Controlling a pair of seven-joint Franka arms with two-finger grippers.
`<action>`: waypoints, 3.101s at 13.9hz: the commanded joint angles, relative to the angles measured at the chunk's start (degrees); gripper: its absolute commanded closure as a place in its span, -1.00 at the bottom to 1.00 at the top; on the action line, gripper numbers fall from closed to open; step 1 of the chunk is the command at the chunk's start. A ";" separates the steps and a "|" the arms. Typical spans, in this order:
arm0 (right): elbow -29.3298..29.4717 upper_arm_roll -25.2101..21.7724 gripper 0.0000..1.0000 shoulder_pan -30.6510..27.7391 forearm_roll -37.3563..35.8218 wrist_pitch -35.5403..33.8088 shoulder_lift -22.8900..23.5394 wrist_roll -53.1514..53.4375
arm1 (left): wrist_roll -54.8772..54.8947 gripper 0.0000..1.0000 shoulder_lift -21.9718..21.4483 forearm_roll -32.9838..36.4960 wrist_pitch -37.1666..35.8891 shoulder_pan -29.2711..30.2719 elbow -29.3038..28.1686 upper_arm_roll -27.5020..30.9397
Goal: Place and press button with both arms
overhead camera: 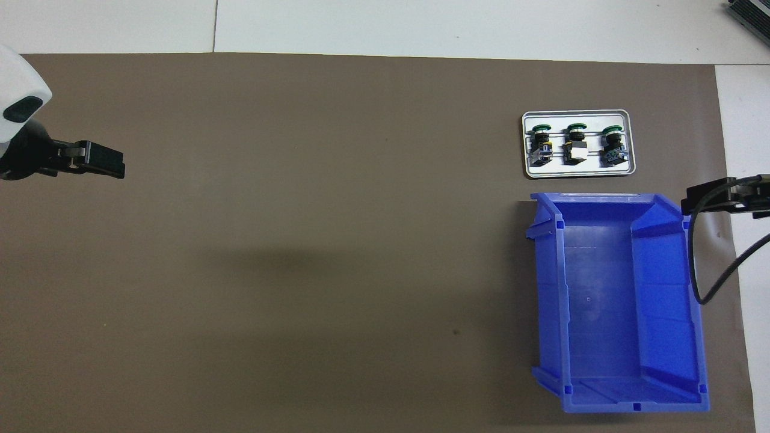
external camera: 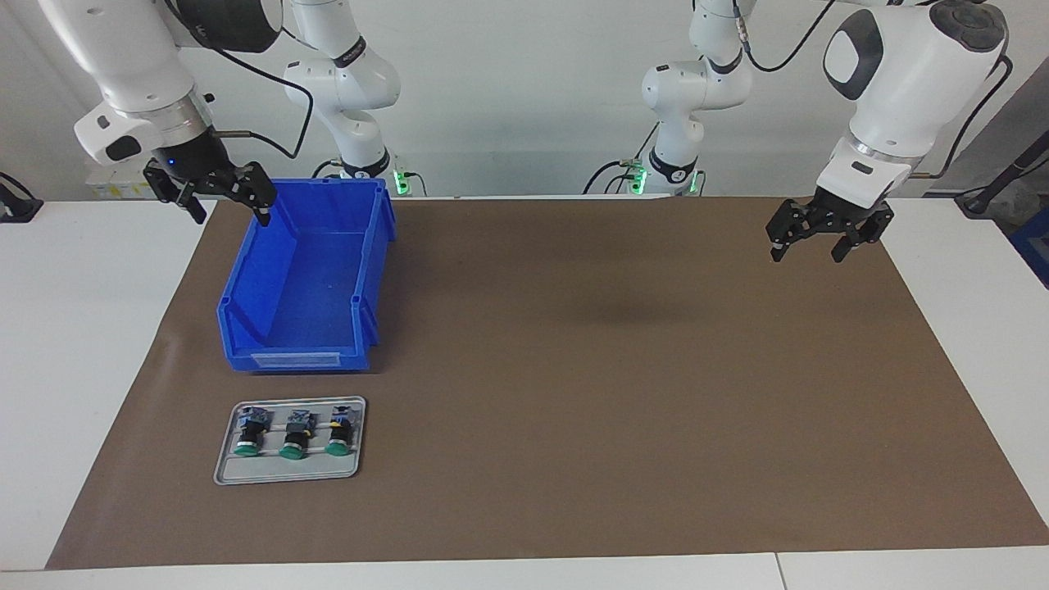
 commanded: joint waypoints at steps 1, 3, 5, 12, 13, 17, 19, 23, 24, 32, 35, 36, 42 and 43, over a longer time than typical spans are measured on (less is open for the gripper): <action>-1.24 -0.21 -1.00 0.40 -0.57 0.72 -1.18 1.18 | -0.63 -1.00 -1.69 1.05 -0.03 0.38 -1.78 -0.31; -1.24 -0.21 -1.00 -0.04 -0.48 0.72 -1.26 1.00 | -0.63 -1.00 -1.69 1.05 -0.03 0.38 -1.78 -0.31; -1.24 -0.21 -1.00 -0.31 0.05 0.81 -1.18 0.65 | -0.63 -1.00 -1.69 1.05 -0.03 0.38 -1.78 -0.31; -1.32 -0.22 -1.00 -0.31 0.05 0.72 -1.26 0.30 | -0.63 -1.00 -1.69 1.05 -0.03 0.38 -1.78 -0.31; -1.33 -0.30 -1.00 -0.31 0.05 0.72 -1.26 0.30 | -0.63 -1.00 -1.69 1.05 -0.03 0.38 -1.78 -0.31; -1.33 -0.30 -1.00 -0.31 0.05 0.81 -1.26 0.30 | -0.63 -1.00 -1.69 1.05 -0.03 0.38 -1.78 -0.31; -1.32 -0.30 -1.00 -0.31 0.05 0.81 -1.26 0.30 | -0.63 -1.00 -1.69 1.05 -0.03 0.38 -1.78 -0.31; -1.32 -0.30 -1.00 -0.39 0.05 0.90 -1.26 0.21 | -0.63 -1.00 -1.69 1.05 -0.03 0.38 -1.78 -0.31; -1.76 -0.30 -1.00 -0.31 0.05 2.55 -1.35 0.13 | -0.63 -1.00 -1.69 1.05 -0.03 0.38 -1.78 -0.31; 1.73 -0.13 -1.00 -0.48 0.40 20.03 11.36 0.04 | -0.63 -1.00 -1.69 1.05 -0.03 0.38 -1.78 -0.31; 7.80 0.05 -1.00 -0.74 0.83 28.38 22.95 -1.19 | -0.63 -1.00 -1.69 1.05 -0.03 0.38 -1.78 -0.31; 9.12 0.05 -1.00 -0.66 2.40 30.59 25.86 -1.11 | -0.63 -1.00 -1.69 1.05 -0.03 0.38 -1.78 -0.31; 9.92 0.05 -1.00 -0.05 9.97 42.29 34.94 0.38 | -0.63 -1.00 -1.69 1.05 -0.03 0.38 -1.78 -0.31; 8.62 0.05 -1.00 0.31 9.89 43.95 34.95 1.35 | -0.63 -1.00 -1.69 1.05 -0.03 0.38 -1.78 -0.31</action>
